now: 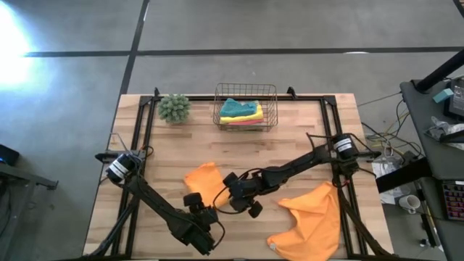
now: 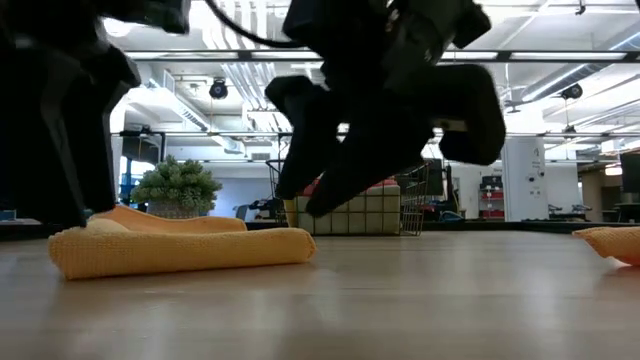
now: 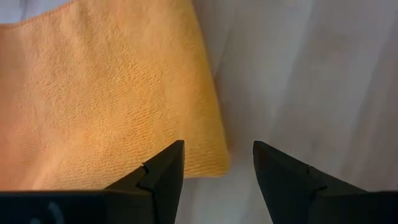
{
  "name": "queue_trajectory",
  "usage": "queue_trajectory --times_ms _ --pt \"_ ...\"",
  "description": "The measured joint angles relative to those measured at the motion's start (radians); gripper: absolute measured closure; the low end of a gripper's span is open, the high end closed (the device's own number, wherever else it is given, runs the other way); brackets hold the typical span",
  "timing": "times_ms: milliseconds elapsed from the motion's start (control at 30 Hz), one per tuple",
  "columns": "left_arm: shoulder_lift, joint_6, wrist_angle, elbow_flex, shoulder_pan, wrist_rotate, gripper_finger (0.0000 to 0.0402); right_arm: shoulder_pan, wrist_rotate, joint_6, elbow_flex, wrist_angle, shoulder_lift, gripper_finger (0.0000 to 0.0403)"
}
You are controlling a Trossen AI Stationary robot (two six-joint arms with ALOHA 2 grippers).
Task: Fold microfiber towels
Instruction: Put the orange folded towel into the wire basket
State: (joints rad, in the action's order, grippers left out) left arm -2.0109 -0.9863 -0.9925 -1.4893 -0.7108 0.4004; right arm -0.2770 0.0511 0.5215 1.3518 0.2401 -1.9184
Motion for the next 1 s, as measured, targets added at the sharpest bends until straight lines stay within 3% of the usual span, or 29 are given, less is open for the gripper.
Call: queue_trajectory --times_ms 233,567,1000 --pt "0.001 0.002 0.017 0.023 0.027 0.001 0.0226 0.016 -0.070 -0.005 0.022 -0.021 -0.056 0.0241" --pt "0.001 0.032 0.114 0.074 0.037 0.001 0.0226 0.033 -0.070 -0.024 0.029 -0.017 -0.093 0.0241" --pt "0.007 0.021 0.123 0.152 0.097 -0.017 0.0232 0.041 -0.070 -0.079 0.029 -0.037 -0.094 0.0253"
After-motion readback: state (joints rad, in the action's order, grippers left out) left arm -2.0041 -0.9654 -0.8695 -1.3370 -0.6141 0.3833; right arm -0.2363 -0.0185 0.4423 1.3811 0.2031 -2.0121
